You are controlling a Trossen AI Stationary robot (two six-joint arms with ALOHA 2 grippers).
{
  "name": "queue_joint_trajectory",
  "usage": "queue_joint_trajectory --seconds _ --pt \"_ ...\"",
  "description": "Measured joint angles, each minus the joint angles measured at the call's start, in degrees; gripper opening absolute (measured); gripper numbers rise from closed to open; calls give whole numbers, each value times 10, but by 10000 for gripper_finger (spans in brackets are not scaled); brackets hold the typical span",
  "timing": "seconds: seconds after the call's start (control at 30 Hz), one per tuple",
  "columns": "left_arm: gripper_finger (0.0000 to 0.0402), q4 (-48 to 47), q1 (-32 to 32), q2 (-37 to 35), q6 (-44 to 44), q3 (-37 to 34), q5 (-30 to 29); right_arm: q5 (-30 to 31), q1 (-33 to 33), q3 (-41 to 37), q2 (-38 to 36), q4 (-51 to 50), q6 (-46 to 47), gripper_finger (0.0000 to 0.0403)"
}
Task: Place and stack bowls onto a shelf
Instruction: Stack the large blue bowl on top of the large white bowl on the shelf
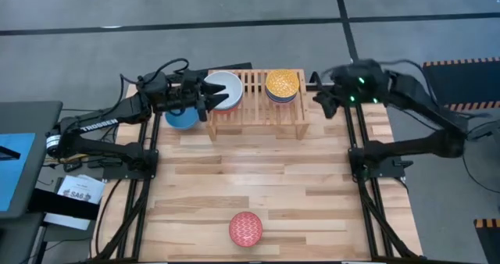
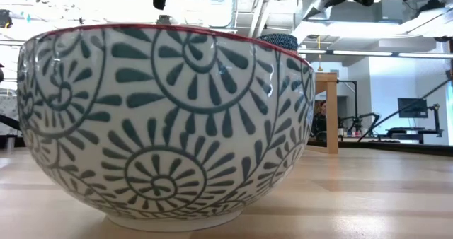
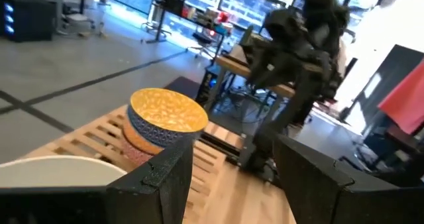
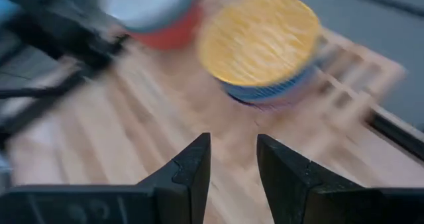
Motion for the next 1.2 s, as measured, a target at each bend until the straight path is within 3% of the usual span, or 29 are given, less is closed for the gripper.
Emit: queue_joint_trajectory --seconds 0.2,0.4,0.53,0.93,1.2 --pt "195 18 -8 0 2 0 1 -19 90 -122 -83 201 -12 150" --pt "195 56 -57 0 6 -9 33 -19 145 -148 -93 294 -43 150" --pt "195 114 -84 0 11 -40 54 -19 166 -148 -85 325 -58 150" --pt "195 119 -90 0 0 -56 67 -12 171 -148 -39 339 -33 150" --pt "195 11 -89 -1 -34 -56 76 -12 171 -148 -22 338 2 150"
